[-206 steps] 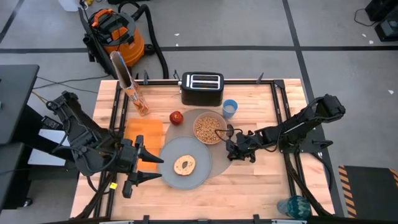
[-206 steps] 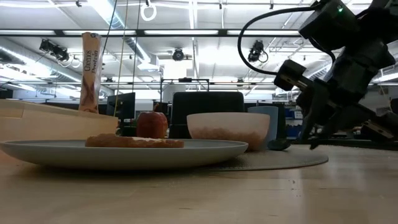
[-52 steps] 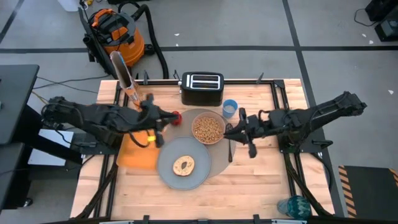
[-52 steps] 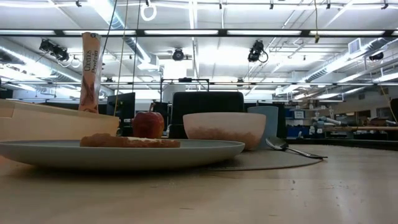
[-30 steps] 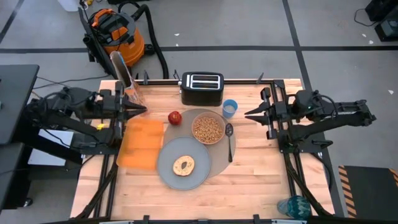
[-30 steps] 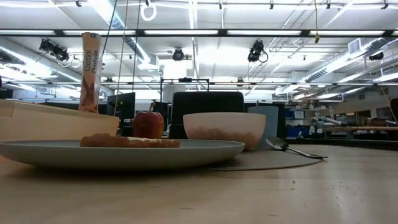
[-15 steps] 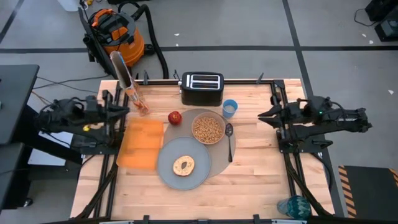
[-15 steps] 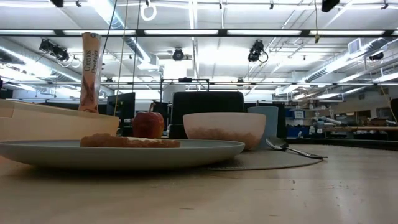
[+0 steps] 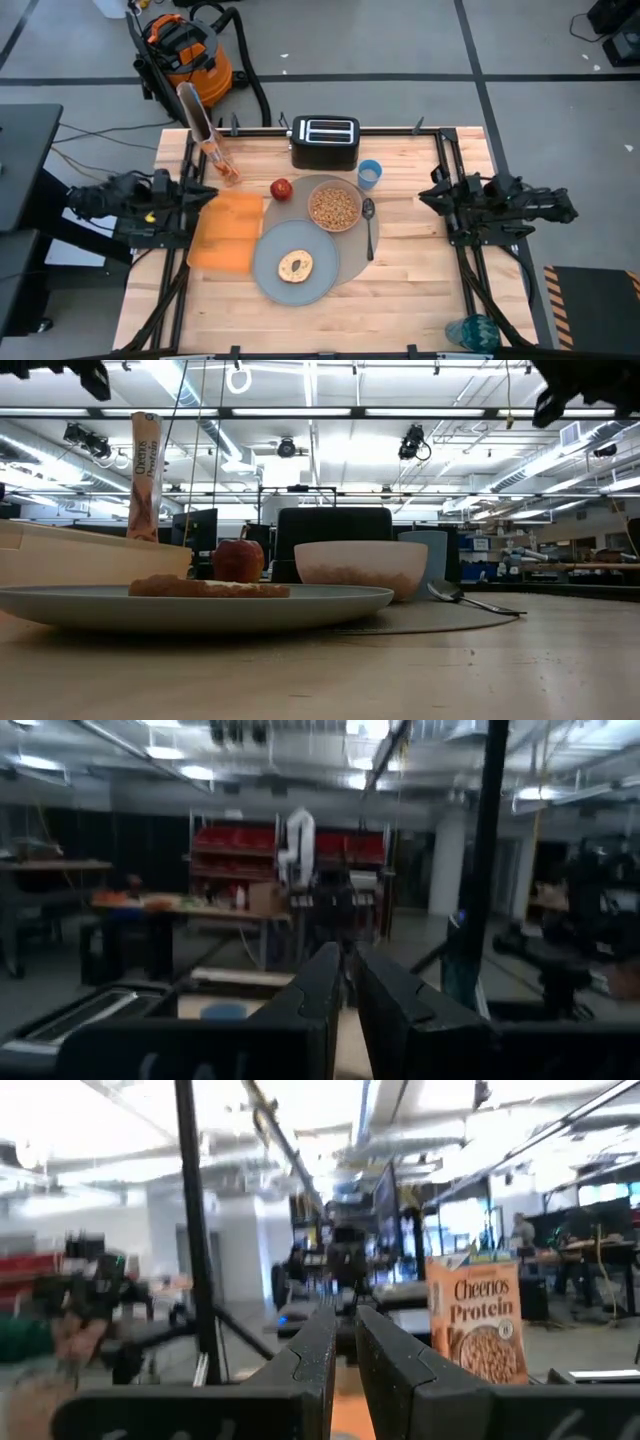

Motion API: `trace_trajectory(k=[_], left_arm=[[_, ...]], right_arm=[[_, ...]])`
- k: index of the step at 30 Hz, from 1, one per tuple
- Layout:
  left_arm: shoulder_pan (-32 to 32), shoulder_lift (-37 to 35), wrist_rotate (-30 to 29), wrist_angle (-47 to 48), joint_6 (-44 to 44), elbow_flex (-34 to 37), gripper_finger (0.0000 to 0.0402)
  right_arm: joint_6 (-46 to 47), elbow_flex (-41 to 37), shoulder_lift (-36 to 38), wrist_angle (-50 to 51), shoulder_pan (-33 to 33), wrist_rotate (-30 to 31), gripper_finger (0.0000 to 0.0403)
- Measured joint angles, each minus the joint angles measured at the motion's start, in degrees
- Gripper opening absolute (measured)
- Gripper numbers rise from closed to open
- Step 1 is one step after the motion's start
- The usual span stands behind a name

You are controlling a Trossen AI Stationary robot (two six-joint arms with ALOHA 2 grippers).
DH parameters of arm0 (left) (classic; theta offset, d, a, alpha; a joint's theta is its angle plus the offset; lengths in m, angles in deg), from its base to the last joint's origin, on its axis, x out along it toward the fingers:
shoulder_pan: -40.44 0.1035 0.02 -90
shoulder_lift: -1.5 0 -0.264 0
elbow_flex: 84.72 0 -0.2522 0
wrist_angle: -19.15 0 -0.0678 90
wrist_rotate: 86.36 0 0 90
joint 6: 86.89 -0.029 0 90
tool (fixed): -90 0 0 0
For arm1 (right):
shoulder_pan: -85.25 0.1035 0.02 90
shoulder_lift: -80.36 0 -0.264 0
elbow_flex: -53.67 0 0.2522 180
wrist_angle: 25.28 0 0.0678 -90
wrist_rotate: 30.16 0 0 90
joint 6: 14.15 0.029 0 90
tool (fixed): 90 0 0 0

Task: Arrange a breakfast setting
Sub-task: Return to Home Position

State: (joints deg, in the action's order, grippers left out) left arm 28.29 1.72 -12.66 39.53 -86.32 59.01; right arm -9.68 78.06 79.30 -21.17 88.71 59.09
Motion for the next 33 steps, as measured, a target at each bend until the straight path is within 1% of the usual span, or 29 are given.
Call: trace_trajectory(k=[4,6,10,13,17,19,22,25,29,33], left_arm=[[0.1,0.04,-0.17,-5.86,1.79,6.26,0.0043],[0.1,-0.06,-0.12,-10.41,3.12,9.0,0.0043],[0.17,-0.06,-0.31,-18.85,5.11,15.52,0.0043],[0.23,-0.04,-0.66,-28.18,6.86,21.12,0.0043],[0.75,0.02,-1.41,-26.43,10.98,22.04,0.0043],[0.86,0.03,-1.45,-26.26,11.11,22.04,0.0043],[0.87,0.09,-1.88,-24.96,6.78,22.04,0.0043],[0.84,0.13,-5.87,-19.16,0.21,22.04,0.0043],[0.82,0.1,-6.62,-15.35,3.23,22.06,0.0043],[0.84,0.12,-7.08,-11.78,1.53,22.06,0.0043]], right_arm=[[1.37,-7.26,0.7,-9.82,-0.24,2.02,0.0052],[1.8,-9.59,0.62,-13.71,-0.26,2.93,0.0052],[3.06,-10.16,0.86,-12.35,-0.28,3.72,0.0052],[3.54,-10.27,0.89,-12.0,-0.28,3.76,0.0052],[3.49,-10.27,0.86,-9.4,-0.28,3.76,0.0052],[2.69,-10.27,0.87,-8.47,-0.28,3.76,0.0052],[1.8,-10.27,0.78,-2.75,-0.28,3.76,0.0052],[3.92,-10.27,0.8,2.09,-0.28,3.74,0.0052],[6.33,-10.27,0.84,3.27,-0.28,3.72,0.0052],[5.42,-10.27,0.86,3.53,-0.28,3.72,0.0052]])
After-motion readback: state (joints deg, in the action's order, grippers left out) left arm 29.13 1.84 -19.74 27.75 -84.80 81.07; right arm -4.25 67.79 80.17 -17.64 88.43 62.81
